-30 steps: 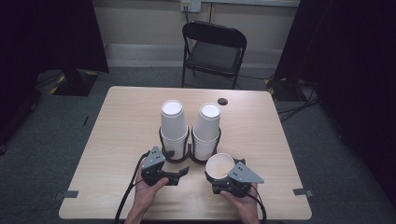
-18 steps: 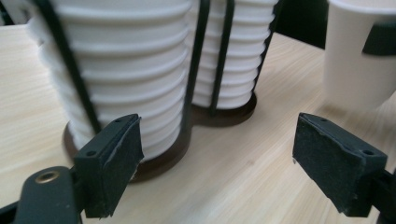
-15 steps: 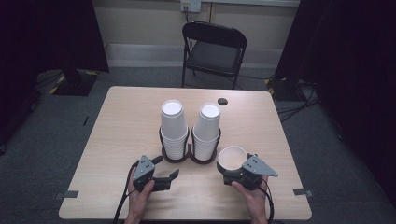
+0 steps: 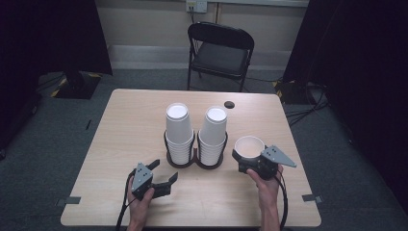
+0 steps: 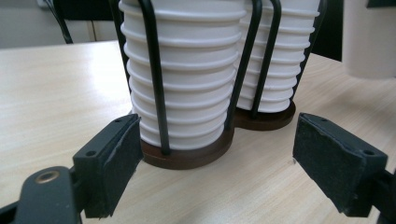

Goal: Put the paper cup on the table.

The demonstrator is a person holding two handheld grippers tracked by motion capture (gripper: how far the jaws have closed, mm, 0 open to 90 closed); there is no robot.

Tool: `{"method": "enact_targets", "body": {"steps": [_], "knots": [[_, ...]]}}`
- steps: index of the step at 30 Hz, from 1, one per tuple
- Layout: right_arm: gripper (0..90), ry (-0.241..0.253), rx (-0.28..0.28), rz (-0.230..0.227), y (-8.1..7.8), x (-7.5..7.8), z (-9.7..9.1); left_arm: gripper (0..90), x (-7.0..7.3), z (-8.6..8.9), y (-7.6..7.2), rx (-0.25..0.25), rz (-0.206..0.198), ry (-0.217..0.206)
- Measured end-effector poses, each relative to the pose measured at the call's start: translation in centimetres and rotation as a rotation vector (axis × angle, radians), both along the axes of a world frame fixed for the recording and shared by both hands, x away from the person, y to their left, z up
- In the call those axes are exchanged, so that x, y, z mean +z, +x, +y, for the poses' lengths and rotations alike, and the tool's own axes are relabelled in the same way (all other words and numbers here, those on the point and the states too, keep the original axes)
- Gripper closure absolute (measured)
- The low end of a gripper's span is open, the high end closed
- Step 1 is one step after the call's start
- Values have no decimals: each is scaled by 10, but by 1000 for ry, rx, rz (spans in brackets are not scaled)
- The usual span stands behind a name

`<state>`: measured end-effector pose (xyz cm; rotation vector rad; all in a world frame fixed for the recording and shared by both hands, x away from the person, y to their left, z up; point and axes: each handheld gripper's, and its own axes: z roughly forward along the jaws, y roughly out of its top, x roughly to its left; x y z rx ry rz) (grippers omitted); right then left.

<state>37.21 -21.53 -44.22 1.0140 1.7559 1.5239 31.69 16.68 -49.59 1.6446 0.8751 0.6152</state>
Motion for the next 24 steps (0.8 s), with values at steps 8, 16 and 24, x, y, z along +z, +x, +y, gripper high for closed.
{"method": "enact_targets", "body": {"steps": [8, 16, 24], "knots": [[101, 9, -16, -8, 24, 7, -4, 155, -2, 5, -3, 4, -27, -70], [100, 2, -33, 9, 46, 8, -4, 155, -2, 3, -6, 44, -56, -49], [99, 24, -58, 101, 81, -7, -9, 156, -2, 2, -8, 51, -76, -45]]}}
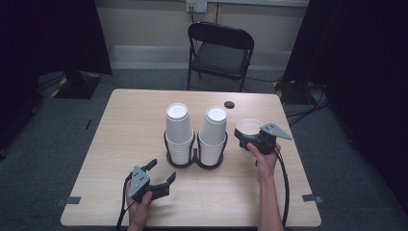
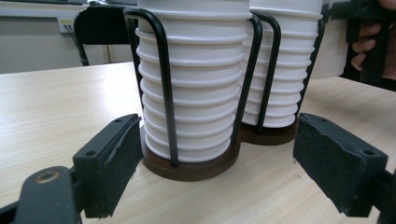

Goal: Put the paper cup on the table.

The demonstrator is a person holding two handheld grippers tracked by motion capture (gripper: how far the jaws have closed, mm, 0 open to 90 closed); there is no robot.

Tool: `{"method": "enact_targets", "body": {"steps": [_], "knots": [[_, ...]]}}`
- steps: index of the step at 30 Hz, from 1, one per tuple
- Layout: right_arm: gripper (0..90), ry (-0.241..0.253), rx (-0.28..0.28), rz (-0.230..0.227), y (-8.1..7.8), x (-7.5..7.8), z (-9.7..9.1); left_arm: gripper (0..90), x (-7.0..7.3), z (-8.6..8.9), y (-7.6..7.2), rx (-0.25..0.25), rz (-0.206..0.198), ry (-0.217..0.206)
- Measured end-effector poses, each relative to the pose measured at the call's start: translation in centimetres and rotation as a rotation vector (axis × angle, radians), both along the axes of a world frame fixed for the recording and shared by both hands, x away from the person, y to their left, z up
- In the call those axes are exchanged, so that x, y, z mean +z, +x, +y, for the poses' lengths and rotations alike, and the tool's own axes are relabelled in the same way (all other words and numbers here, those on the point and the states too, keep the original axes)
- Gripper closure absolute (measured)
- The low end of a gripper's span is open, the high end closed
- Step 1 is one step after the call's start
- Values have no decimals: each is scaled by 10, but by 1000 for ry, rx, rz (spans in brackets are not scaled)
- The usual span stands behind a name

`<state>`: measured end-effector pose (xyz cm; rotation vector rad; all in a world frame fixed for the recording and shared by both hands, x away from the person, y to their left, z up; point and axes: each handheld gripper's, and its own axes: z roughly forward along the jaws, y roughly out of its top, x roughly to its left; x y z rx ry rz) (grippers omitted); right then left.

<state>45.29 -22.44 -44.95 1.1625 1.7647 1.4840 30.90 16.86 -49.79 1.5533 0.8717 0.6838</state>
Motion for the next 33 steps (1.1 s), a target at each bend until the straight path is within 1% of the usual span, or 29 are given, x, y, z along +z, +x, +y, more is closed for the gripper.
{"method": "enact_targets", "body": {"steps": [4, 6, 8, 9, 10, 14, 16, 19, 22, 24, 25, 27, 28, 31, 33], "knots": [[95, 5, -12, 22, 10, -10, 1, 157, 0, -1, -1, 4, -6, 9], [90, -12, -21, 42, 13, -14, 3, 157, 0, 0, -1, 0, -11, 10], [89, 6, -12, 75, 16, -16, 4, 157, 0, 0, -1, -1, -10, 9], [89, 2, -9, 80, 17, -17, 4, 157, 0, 0, -1, 0, -10, 9], [89, -6, -8, 78, 18, -17, 4, 157, 0, -1, -2, 4, -15, 13], [89, -4, -5, 70, 20, -17, 5, 158, 0, -1, -2, 6, -18, 21], [88, -19, -11, 77, 21, -20, 4, 158, 0, -1, -2, 4, -17, 14], [88, -31, -16, 88, 22, -23, 3, 157, 0, -1, -2, 0, -20, 15], [89, -13, -16, 103, 20, -24, 3, 158, 0, 0, -2, -4, -20, 13], [89, -28, -17, 102, 19, -23, 4, 159, 0, 0, -2, -8, -18, 6], [89, -37, -19, 105, 19, -23, 5, 159, 0, 1, -2, -9, -19, 0], [101, -52, -18, 116, 18, -24, 6, 159, 0, 1, -2, -12, -20, -1], [100, -62, -13, 112, 18, -25, 6, 159, 0, 1, -1, -15, -18, -6], [99, -54, -13, 120, 16, -26, 6, 159, 0, 1, -2, -16, -22, 0], [100, -64, -16, 126, 16, -26, 7, 159, 0, 0, -2, -17, -25, 7]]}}
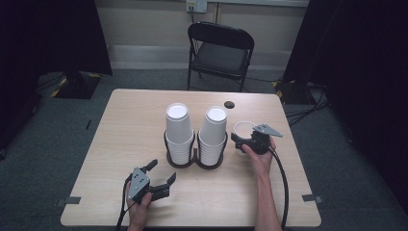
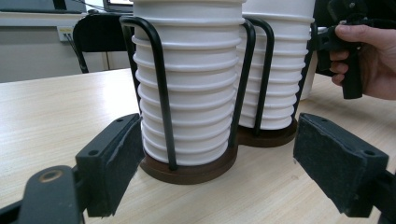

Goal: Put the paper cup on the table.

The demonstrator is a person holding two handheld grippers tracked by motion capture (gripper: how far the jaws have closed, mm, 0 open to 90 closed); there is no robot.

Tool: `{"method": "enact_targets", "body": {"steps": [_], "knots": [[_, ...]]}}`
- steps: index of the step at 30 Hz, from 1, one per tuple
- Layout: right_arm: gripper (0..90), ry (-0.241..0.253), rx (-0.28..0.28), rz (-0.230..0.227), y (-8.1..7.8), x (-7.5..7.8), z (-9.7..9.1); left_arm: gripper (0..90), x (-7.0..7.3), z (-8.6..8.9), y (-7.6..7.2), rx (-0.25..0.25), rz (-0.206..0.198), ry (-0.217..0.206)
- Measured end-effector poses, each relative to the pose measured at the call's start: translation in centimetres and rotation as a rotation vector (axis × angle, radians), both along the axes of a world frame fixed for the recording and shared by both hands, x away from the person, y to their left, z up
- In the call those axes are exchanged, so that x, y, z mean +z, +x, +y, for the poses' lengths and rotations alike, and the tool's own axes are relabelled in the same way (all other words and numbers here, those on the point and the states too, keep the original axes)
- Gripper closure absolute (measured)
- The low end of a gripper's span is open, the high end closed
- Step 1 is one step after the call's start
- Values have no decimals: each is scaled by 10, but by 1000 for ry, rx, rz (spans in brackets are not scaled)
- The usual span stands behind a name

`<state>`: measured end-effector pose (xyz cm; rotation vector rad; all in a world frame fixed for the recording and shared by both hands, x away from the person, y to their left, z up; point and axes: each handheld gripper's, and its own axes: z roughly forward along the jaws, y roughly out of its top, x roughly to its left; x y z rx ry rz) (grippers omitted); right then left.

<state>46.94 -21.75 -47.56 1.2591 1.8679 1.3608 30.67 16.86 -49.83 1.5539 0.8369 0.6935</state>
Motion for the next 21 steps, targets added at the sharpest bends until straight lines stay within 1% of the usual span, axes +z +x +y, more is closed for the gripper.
{"method": "enact_targets", "body": {"steps": [3, 5, 8, 10, 13, 15, 18, 19, 21], "knots": [[104, -31, 4, 11, 0, -1, 1, 159, 0, 0, 0, 2, 0, -3], [109, -43, 8, 16, -2, -2, 2, 159, 0, 1, 0, -4, -2, -2], [111, -45, 0, 8, -3, -3, 1, 159, 0, 1, 0, -5, -4, -1], [111, -34, -3, 13, -4, -4, -1, 159, 0, 1, 0, -4, -4, -1], [120, -48, -5, 17, -5, -6, -2, 159, 0, 0, 0, -4, -4, -2], [127, -72, -8, 26, -6, -7, -3, 159, 0, 1, 0, -2, -4, -1], [129, -69, -10, 46, -7, -11, -5, 159, 0, 1, 0, -1, -2, -2], [130, -66, -8, 60, -7, -12, -6, 159, 0, 1, 0, -1, -2, -3], [131, -73, -9, 67, -8, -13, -6, 160, 0, 1, 0, -1, -2, -6]]}}
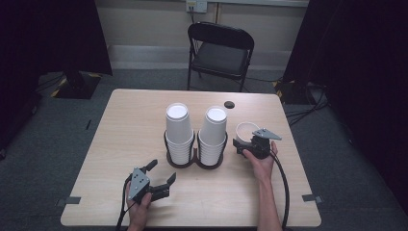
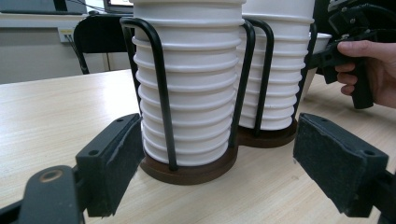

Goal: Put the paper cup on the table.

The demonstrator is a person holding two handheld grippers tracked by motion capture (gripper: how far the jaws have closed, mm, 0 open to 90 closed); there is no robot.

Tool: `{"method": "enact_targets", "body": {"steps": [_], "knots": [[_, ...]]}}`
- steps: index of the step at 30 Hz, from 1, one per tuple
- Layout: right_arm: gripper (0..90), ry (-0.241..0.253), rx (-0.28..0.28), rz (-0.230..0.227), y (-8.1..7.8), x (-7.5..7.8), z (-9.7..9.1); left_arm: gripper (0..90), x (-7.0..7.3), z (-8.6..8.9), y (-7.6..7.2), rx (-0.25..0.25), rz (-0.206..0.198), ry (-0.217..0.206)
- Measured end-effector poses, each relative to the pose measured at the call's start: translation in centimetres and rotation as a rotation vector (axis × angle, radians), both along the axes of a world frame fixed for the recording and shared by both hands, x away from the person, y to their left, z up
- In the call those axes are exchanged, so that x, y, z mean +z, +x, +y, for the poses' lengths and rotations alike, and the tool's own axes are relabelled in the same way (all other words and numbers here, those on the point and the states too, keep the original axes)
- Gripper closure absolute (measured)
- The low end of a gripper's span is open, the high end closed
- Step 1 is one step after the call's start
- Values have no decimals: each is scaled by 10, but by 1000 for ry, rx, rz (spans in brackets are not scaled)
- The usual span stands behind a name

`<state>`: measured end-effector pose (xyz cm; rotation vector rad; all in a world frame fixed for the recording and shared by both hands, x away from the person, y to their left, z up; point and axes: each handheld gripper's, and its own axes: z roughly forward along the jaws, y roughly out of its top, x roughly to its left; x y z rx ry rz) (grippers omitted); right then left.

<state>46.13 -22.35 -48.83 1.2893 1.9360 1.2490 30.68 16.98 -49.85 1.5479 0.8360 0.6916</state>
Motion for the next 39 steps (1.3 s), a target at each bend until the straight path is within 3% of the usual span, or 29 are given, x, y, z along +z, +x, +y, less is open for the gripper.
{"method": "enact_targets", "body": {"steps": [3, 8, 13, 27, 34, 39], "knots": [[131, -30, -10, 6, -4, 2, 2, 159, 0, 0, 0, 5, 2, -9], [134, -18, -23, 23, -9, -3, -1, 159, 0, 0, -1, 9, -1, -3], [141, -47, -35, 18, -17, 1, -3, 159, 0, 0, 0, 8, 3, -12], [133, -39, -64, 37, -34, 5, -4, 160, 0, 0, 0, 14, 6, -12], [134, -18, -72, 31, -46, 3, -4, 161, 0, 0, 0, 14, 9, -15], [141, -1, -98, -4, -56, 6, -6, 161, 0, 0, 0, 16, 13, -18]]}}
